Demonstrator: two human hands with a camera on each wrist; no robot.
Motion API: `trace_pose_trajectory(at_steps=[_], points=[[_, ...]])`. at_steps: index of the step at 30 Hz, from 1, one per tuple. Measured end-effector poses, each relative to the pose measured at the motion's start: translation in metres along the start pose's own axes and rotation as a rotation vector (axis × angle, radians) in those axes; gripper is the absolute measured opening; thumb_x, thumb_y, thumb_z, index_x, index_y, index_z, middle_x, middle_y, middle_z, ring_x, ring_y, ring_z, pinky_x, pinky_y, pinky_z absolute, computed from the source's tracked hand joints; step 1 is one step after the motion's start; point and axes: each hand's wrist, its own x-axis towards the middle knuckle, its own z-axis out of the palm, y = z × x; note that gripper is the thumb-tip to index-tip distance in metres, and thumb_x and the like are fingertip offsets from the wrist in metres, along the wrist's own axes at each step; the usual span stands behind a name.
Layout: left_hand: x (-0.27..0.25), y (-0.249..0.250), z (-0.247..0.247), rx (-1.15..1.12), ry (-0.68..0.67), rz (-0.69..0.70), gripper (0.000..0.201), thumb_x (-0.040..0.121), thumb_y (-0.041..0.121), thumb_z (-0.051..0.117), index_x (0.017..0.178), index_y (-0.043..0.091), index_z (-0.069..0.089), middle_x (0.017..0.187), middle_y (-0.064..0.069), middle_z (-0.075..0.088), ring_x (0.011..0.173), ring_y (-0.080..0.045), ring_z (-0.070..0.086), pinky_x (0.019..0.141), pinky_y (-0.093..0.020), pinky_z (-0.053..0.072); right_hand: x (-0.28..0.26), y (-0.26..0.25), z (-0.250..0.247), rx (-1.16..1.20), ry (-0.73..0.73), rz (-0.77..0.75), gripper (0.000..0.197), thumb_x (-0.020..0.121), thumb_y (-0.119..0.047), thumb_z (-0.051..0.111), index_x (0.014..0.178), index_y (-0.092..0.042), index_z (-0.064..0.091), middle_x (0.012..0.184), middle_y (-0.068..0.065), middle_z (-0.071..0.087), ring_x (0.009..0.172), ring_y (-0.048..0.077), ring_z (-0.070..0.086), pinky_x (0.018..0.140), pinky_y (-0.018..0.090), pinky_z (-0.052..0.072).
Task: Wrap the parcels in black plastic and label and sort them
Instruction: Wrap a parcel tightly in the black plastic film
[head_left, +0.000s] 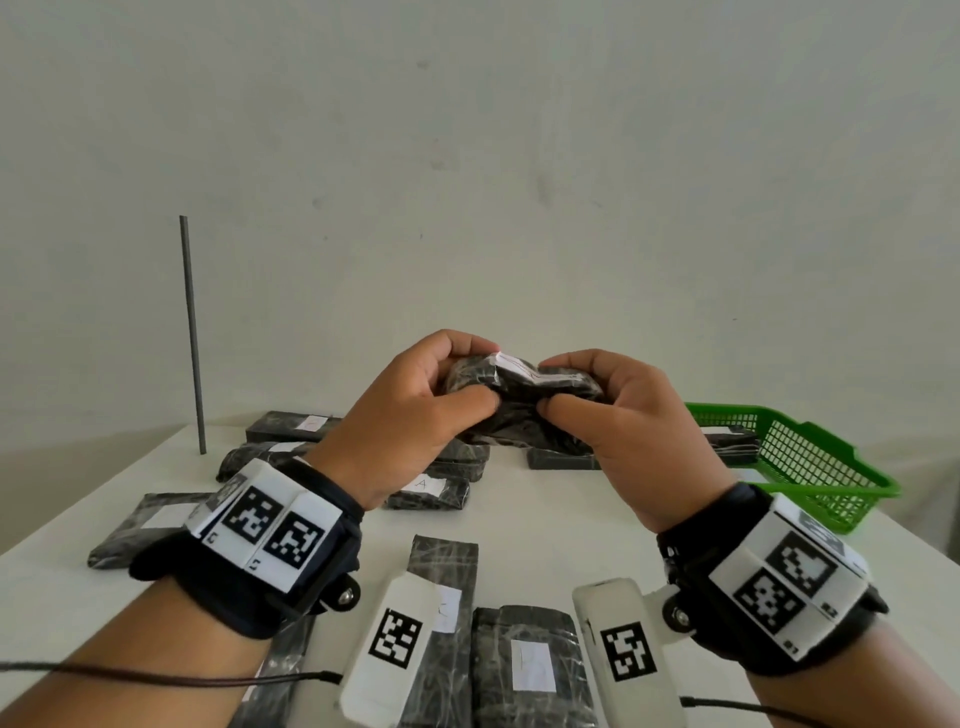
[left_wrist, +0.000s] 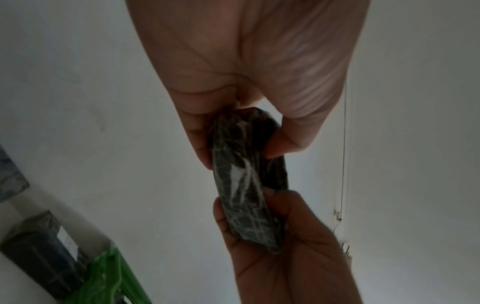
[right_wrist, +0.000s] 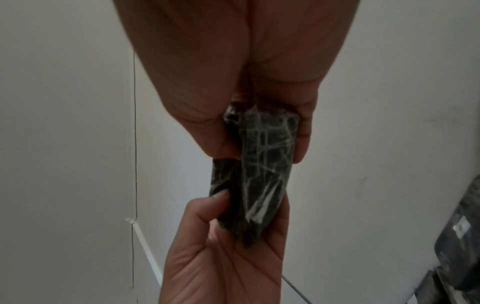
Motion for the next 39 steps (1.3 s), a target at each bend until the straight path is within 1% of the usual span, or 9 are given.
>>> trace_pose_trajectory(at_steps=[6,10,13,20,24,29,32,35,39], points=[[0.005,-0.007,-0.001,-0.052,0.038,-0.073,0.038,0.08,0.018,0.066,0.118,0.024,0.069,0.108,-0.001,0.078,0.102,-0.017,0.074,0.089,-0.034,0.061,-0.001,0.003,-0.001,-0.225,0.049,-0.102,0.026,0.088,-0.005,0.079,0.107,-0.021,0.071,0.093,-0.001,0.078,0.079,0.017,0.072,0.075,0.034,0.063],[0.007,-0.004,0.002,-0.155,0.023,-0.206,0.015,0.099,0.013,0.063,0.11,0.006,0.071,0.101,-0.01,0.075,0.093,-0.018,0.075,0.079,-0.03,0.062,-0.001,0.006,-0.002,-0.213,0.103,-0.007,0.015,0.088,-0.018,0.084,0.094,-0.009,0.074,0.085,0.021,0.076,0.073,0.03,0.071,0.072,0.048,0.061],[0.005,0.002,0.002,-0.296,-0.005,-0.252,0.02,0.1,0.023,0.061,0.1,0.008,0.075,0.09,-0.009,0.074,0.081,-0.02,0.073,0.075,-0.033,0.064,-0.003,0.006,-0.007,-0.085,0.031,0.145,0.035,0.093,-0.024,0.078,0.093,0.01,0.069,0.09,0.037,0.069,0.085,0.05,0.073,0.066,0.046,0.066],[0.011,-0.001,0.007,-0.268,0.006,-0.264,0.021,0.096,0.025,0.068,0.096,0.005,0.073,0.087,-0.01,0.075,0.076,-0.018,0.074,0.067,-0.027,0.062,0.0,0.006,-0.015,0.069,-0.055,0.275,0.052,0.095,-0.032,0.072,0.1,0.019,0.066,0.082,0.022,0.06,0.058,0.023,0.056,0.047,0.033,0.058],[0.018,-0.008,0.014,-0.217,0.061,-0.244,0.013,0.099,0.016,0.067,0.098,0.005,0.074,0.093,-0.014,0.078,0.081,-0.018,0.077,0.074,-0.027,0.063,-0.003,0.011,-0.013,-0.273,0.112,0.085,0.03,0.091,-0.027,0.079,0.092,-0.003,0.063,0.077,0.011,0.07,0.061,0.026,0.063,0.06,0.042,0.06],[0.024,-0.007,0.02,-0.342,-0.056,-0.378,0.032,0.096,0.035,0.064,0.105,0.006,0.076,0.096,-0.011,0.077,0.088,-0.026,0.075,0.09,-0.043,0.063,-0.017,0.017,-0.011,-0.657,0.202,-0.109,0.03,0.087,-0.029,0.08,0.105,-0.026,0.057,0.096,-0.01,0.07,0.081,0.01,0.064,0.067,0.028,0.054],[0.03,-0.011,0.025,-0.265,-0.016,-0.346,0.026,0.095,0.022,0.07,0.104,-0.002,0.075,0.098,-0.014,0.079,0.088,-0.023,0.076,0.086,-0.04,0.063,-0.017,0.021,-0.012,-0.554,0.129,-0.061,0.042,0.084,-0.043,0.083,0.112,-0.03,0.054,0.1,-0.01,0.07,0.082,0.005,0.068,0.065,0.018,0.054],[0.035,-0.014,0.027,-0.251,0.052,-0.357,0.013,0.093,0.009,0.071,0.094,-0.004,0.072,0.084,-0.011,0.076,0.075,-0.017,0.076,0.069,-0.032,0.063,-0.01,0.022,-0.016,-0.268,0.087,0.08,0.052,0.083,-0.06,0.079,0.116,-0.024,0.061,0.097,0.007,0.075,0.086,0.022,0.075,0.072,0.037,0.064],[0.038,-0.019,0.031,-0.235,0.072,-0.366,0.017,0.091,0.003,0.073,0.1,-0.01,0.069,0.086,-0.017,0.076,0.073,-0.023,0.077,0.062,-0.034,0.063,-0.001,0.026,-0.023,-0.161,0.059,0.166,0.026,0.097,-0.025,0.074,0.117,-0.014,0.063,0.099,0.02,0.077,0.085,0.036,0.077,0.079,0.055,0.064]])
